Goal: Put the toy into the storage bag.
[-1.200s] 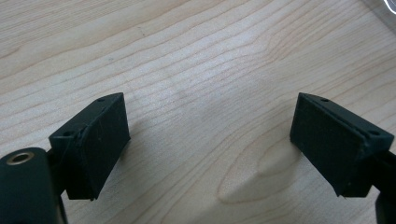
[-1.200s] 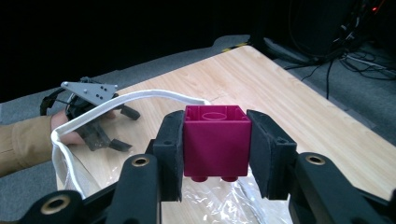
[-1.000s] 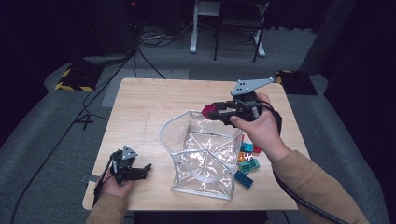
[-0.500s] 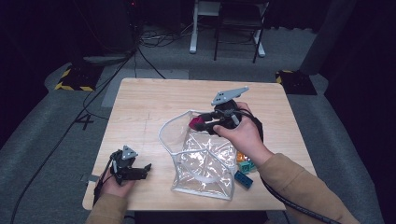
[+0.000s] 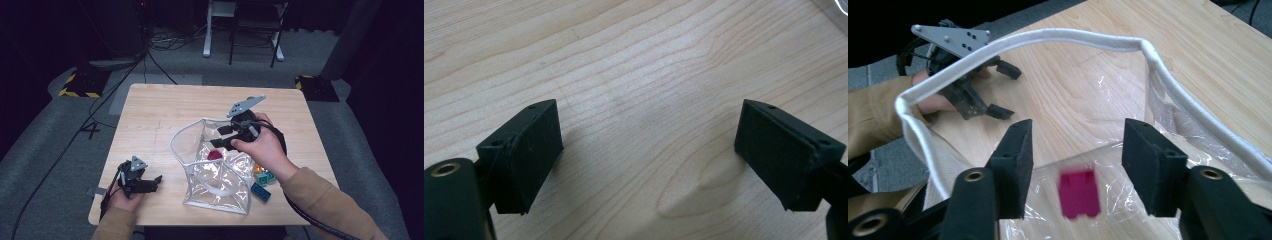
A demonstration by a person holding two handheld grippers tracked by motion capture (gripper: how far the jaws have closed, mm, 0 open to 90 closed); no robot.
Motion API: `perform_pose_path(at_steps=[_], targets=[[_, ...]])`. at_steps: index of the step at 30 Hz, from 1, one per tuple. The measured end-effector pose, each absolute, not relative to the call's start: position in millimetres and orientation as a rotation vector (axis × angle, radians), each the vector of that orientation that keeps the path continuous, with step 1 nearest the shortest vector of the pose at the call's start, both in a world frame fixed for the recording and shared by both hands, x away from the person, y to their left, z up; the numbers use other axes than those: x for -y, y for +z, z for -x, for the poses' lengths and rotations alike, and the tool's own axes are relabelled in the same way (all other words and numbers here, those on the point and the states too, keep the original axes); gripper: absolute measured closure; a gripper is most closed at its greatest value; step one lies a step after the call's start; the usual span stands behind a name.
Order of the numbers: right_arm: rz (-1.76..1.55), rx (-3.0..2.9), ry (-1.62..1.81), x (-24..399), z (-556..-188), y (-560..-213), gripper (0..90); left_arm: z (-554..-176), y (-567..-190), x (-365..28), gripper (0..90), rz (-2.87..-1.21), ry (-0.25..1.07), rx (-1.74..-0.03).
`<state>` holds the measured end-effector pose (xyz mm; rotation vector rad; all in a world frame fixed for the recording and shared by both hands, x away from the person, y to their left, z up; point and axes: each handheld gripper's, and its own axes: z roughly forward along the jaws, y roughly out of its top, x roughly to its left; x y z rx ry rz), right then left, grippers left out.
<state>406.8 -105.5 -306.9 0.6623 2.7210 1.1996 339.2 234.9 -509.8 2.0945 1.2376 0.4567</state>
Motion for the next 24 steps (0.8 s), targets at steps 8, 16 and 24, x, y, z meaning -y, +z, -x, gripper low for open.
perform_pose_path(at_steps=[8, 16, 24], targets=[[-0.657, -2.662, 1.274, 120, -401, -294, 38.8, -339, -510, -235, 12.1, -2.094, 0.457, -1.238], [-0.667, -2.579, 1.315, 151, -394, -276, 37.8, -339, -510, -235, 12.0, -2.094, 0.457, -1.238], [-0.701, -2.509, 1.324, 184, -389, -266, 37.6, -339, -510, -235, 12.1, -2.094, 0.456, -1.238]])
